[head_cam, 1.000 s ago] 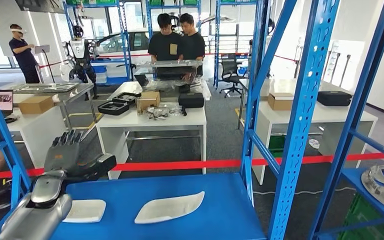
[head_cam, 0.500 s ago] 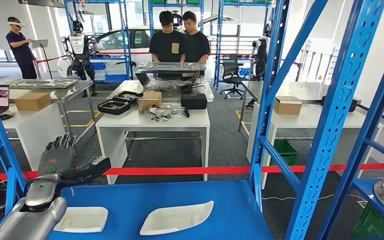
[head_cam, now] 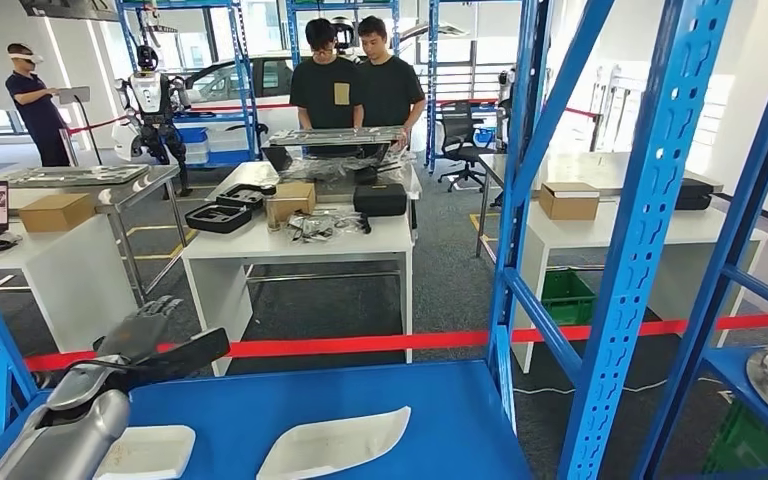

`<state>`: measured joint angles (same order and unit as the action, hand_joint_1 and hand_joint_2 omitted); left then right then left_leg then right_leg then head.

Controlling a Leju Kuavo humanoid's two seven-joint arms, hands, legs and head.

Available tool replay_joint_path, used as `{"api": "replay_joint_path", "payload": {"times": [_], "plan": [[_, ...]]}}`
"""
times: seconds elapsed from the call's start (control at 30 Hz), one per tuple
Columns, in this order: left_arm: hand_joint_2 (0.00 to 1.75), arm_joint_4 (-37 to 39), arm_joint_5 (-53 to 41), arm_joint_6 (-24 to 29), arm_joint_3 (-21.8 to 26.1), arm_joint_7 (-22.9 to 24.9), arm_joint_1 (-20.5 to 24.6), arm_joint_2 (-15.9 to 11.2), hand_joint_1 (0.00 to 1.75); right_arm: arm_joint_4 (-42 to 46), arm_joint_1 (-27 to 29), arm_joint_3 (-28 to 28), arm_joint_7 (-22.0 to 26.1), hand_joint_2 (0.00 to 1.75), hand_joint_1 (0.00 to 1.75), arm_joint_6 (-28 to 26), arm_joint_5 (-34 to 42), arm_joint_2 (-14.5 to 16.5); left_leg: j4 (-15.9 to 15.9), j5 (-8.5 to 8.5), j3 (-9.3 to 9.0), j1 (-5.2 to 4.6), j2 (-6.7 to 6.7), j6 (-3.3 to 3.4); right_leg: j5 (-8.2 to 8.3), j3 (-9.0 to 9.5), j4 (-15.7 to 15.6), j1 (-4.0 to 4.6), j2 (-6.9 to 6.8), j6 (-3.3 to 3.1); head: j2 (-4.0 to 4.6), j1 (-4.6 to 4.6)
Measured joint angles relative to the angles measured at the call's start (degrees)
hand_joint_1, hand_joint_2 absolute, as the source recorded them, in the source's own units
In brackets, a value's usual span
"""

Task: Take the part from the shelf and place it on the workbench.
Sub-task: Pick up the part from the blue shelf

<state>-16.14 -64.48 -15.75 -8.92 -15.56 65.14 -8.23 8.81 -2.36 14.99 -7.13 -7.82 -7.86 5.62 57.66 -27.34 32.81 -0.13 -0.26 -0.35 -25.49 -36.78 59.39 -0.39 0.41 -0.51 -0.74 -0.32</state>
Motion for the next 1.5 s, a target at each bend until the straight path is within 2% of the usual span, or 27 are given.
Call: {"api": "replay_joint_path", "payload": {"times": [0.1, 0.27, 0.4, 0.9, 1.2, 1.5], "plan": [[1.75, 0.2, 2.6, -7.4, 1.9, -3.7, 0.0, -0.8, 0.0, 0.0, 0.0, 0.0, 0.1, 0.0, 0.0, 0.2, -0.2, 0.0, -0.3, 0.01, -0.29, 0.02, 0.14, -0.34, -0.11, 0.07, 0.0, 0.07, 0.12, -0.34, 0.0, -0.04], [1.75, 0.3, 5.4, -12.4, 4.2, -6.8, 0.0, -1.5, 0.0, 0.0, 0.0, 0.0, 0.1, 0.0, 0.0, 0.3, -0.2, 0.0, -0.5, 0.13, -0.37, 0.11, 0.11, -1.11, -0.18, 0.12, 0.0, 0.16, 0.0, -0.58, 0.0, -0.05], [1.75, 0.3, 9.3, -17.5, 6.5, -10.6, 0.0, -1.5, 0.0, 0.0, 0.0, 0.1, 0.0, 0.0, 0.0, 0.2, 0.1, 0.0, -0.5, 0.15, -0.38, 0.11, 0.11, -1.22, -0.15, 0.17, 0.0, 0.14, -0.01, -0.65, 0.0, -0.05], [1.75, 0.2, 10.1, -19.8, 8.4, -11.6, 0.0, -1.5, 0.0, 0.0, 0.0, 0.6, -0.1, 0.0, 0.0, 0.1, 0.1, 0.0, -0.3, 0.09, -0.38, 0.01, 0.1, -1.19, -0.11, 0.29, 0.0, 0.05, -0.02, -0.62, 0.0, -0.05], [1.75, 0.5, 7.4, -24.0, 7.5, -7.9, -0.1, -2.0, 0.0, 0.0, 0.0, 0.9, -0.2, 0.0, 0.0, 0.1, -0.2, 0.0, -0.3, 0.09, -0.38, 0.02, 0.11, -1.2, -0.11, 0.29, 0.0, 0.07, -0.01, -0.62, 0.0, -0.06], [1.75, 1.8, 0.4, -28.8, 1.9, -0.5, -0.5, -2.7, 0.0, 0.0, 0.1, 0.9, -0.6, 0.0, 0.0, -0.5, -1.0, 0.0, -0.3, 0.08, -0.38, 0.01, 0.1, -1.2, -0.11, 0.3, 0.0, 0.06, -0.02, -0.62, 0.0, -0.05]]}}
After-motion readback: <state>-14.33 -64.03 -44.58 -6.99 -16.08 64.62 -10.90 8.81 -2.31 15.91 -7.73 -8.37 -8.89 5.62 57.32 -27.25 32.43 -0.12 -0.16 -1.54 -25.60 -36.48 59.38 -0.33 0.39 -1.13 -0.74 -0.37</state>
